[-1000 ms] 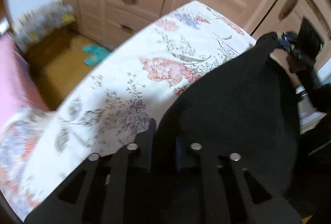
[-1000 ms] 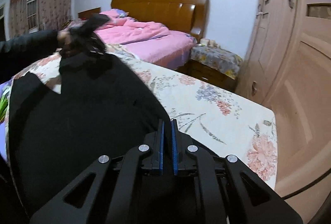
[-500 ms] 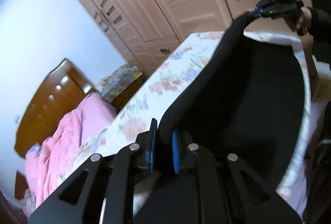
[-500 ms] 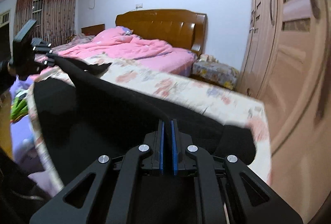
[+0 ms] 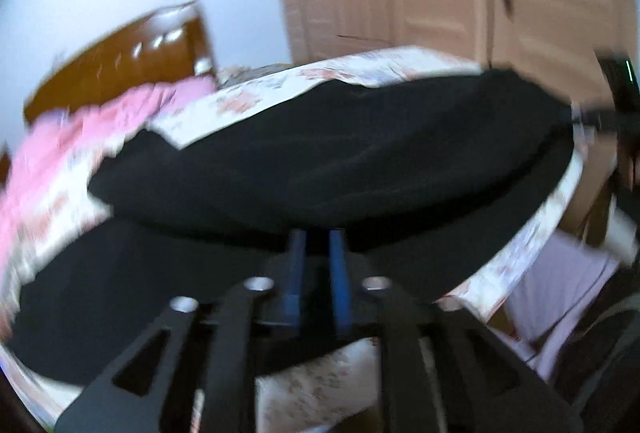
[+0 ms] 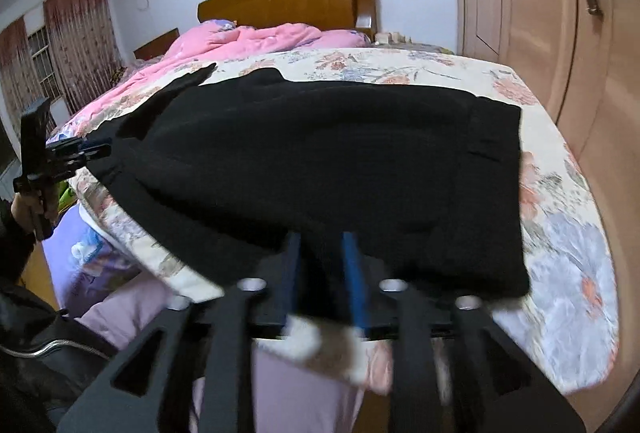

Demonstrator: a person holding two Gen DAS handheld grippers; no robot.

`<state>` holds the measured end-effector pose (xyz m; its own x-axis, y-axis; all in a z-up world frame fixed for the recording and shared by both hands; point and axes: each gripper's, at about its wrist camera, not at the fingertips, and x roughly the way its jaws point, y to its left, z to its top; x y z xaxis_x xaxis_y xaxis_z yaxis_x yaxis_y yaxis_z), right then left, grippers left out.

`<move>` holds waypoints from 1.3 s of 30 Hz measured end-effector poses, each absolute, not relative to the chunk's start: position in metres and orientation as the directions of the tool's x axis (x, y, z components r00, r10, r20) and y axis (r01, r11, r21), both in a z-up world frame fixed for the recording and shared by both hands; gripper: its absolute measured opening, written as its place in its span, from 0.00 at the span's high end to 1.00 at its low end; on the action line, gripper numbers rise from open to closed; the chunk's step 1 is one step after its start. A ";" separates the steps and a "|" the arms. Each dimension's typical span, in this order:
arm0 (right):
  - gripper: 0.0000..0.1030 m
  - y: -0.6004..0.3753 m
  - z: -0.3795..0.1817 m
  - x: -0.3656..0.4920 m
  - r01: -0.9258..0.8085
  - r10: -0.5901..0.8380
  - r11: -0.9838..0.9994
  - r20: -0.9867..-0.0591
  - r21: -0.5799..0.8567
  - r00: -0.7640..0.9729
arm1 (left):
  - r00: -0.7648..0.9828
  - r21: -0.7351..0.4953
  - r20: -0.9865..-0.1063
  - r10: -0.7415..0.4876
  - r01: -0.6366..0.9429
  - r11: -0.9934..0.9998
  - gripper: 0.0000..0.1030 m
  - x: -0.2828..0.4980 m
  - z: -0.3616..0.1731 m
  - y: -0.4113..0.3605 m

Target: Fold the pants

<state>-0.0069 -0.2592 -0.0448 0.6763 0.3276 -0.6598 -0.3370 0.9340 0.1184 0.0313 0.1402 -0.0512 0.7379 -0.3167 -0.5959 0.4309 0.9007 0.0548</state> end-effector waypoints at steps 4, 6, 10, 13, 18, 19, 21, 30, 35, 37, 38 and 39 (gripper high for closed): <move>0.17 -0.266 -0.041 -0.041 -0.339 0.364 0.926 -0.615 0.163 0.699 | 0.761 -0.149 -0.532 -0.371 0.347 0.926 0.02 0.016 -0.031 0.161; 0.23 -0.274 -0.046 -0.039 -0.306 0.390 0.920 -0.607 0.243 0.692 | 0.740 -0.248 -0.529 -0.414 0.332 0.910 0.02 0.017 -0.028 0.163; 0.41 -0.293 -0.059 -0.021 -0.187 0.447 0.876 -0.601 0.445 0.663 | 0.718 -0.279 -0.582 -0.382 0.266 0.923 0.02 0.033 -0.030 0.156; 0.46 -0.300 -0.066 -0.016 -0.133 0.454 0.853 -0.592 0.505 0.666 | 0.713 -0.281 -0.595 -0.371 0.248 0.927 0.02 0.041 -0.032 0.149; 0.49 -0.318 -0.064 -0.010 -0.053 0.419 0.822 -0.541 0.567 0.729 | 0.708 -0.287 -0.616 -0.346 0.207 0.935 0.02 0.058 -0.036 0.148; 0.52 -0.319 -0.064 -0.009 -0.045 0.418 0.814 -0.531 0.578 0.737 | 0.708 -0.299 -0.616 -0.346 0.196 0.934 0.02 0.062 -0.037 0.151; 0.67 -0.315 -0.066 -0.007 -0.034 0.397 0.827 -0.540 0.561 0.742 | 0.702 -0.338 -0.618 -0.354 0.168 0.926 0.02 0.070 -0.034 0.155; 0.77 -0.307 -0.062 -0.006 -0.041 0.347 0.875 -0.566 0.482 0.748 | 0.625 -0.235 -0.764 -0.162 -0.036 0.971 0.06 0.140 -0.038 0.161; 0.78 -0.304 -0.061 -0.005 -0.041 0.331 0.889 -0.577 0.456 0.746 | 0.571 -0.085 -0.821 -0.022 -0.084 0.993 0.82 0.170 -0.049 0.173; 0.80 -0.303 -0.056 -0.005 -0.054 0.327 0.896 -0.572 0.441 0.752 | 0.643 -0.100 -0.765 -0.038 -0.061 0.993 0.92 0.153 -0.036 0.181; 0.81 -0.303 -0.050 -0.005 -0.068 0.327 0.899 -0.558 0.434 0.762 | 0.689 -0.113 -0.723 -0.049 -0.047 0.993 0.92 0.141 -0.026 0.184; 0.82 -0.302 -0.044 -0.005 -0.081 0.327 0.901 -0.546 0.426 0.771 | 0.718 -0.120 -0.695 -0.048 -0.051 0.991 0.92 0.130 -0.018 0.186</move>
